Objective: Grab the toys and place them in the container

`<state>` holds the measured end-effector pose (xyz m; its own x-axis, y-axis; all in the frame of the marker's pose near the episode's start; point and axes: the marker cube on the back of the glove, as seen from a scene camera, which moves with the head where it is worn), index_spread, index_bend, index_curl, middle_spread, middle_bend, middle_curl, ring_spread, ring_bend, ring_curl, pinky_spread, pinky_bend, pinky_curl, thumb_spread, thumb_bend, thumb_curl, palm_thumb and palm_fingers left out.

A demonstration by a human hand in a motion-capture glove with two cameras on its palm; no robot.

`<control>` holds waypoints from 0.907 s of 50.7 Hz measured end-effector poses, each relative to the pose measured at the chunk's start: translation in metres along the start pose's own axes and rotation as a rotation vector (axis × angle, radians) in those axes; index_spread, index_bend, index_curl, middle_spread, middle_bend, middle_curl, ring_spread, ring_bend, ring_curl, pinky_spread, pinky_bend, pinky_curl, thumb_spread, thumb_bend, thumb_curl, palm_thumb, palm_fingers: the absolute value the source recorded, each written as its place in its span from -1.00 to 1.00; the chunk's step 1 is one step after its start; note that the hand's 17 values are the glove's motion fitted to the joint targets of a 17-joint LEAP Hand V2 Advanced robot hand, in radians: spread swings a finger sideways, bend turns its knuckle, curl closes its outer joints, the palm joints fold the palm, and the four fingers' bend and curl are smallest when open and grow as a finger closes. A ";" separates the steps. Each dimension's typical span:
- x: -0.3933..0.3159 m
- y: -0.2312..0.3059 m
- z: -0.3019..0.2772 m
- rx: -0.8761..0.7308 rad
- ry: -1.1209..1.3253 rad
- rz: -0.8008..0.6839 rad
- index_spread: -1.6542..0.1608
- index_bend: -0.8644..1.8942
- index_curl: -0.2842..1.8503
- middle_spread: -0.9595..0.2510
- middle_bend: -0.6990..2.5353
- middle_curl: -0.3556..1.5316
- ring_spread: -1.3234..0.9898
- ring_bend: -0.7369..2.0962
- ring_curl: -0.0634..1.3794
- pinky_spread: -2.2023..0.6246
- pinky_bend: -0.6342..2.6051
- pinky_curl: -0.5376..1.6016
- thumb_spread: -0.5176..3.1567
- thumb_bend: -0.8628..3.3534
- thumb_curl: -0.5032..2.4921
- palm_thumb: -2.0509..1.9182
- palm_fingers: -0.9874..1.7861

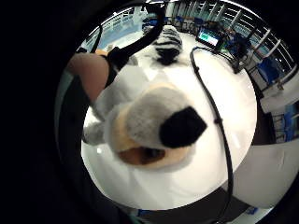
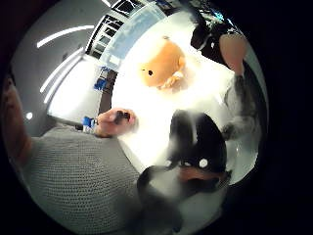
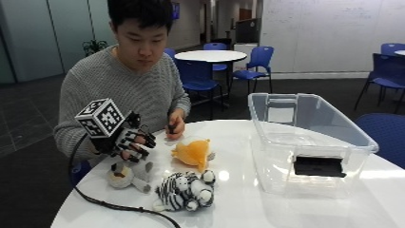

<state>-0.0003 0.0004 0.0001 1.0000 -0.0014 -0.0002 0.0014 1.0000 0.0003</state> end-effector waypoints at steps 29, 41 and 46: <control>-0.002 -0.004 -0.001 0.004 0.003 -0.001 0.41 -0.24 -0.54 0.07 -0.45 -0.48 -0.24 0.05 -0.56 0.43 -0.23 -0.25 0.11 -0.51 -0.53 0.08 0.14; -0.047 -0.045 -0.010 0.033 -0.055 -0.013 0.40 -0.25 -0.50 0.05 -0.44 -0.42 -0.24 0.05 -0.56 0.43 -0.21 -0.23 0.14 -0.51 -0.50 0.07 0.10; -0.076 -0.081 -0.009 -0.043 0.053 -0.045 0.40 -0.29 -0.51 0.09 -0.43 -0.39 -0.22 -0.01 -0.57 0.45 -0.16 -0.19 0.13 -0.52 -0.49 0.06 -0.01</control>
<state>-0.0766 -0.0801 -0.0086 0.9975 -0.0471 -0.0519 0.0448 0.9980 -0.0440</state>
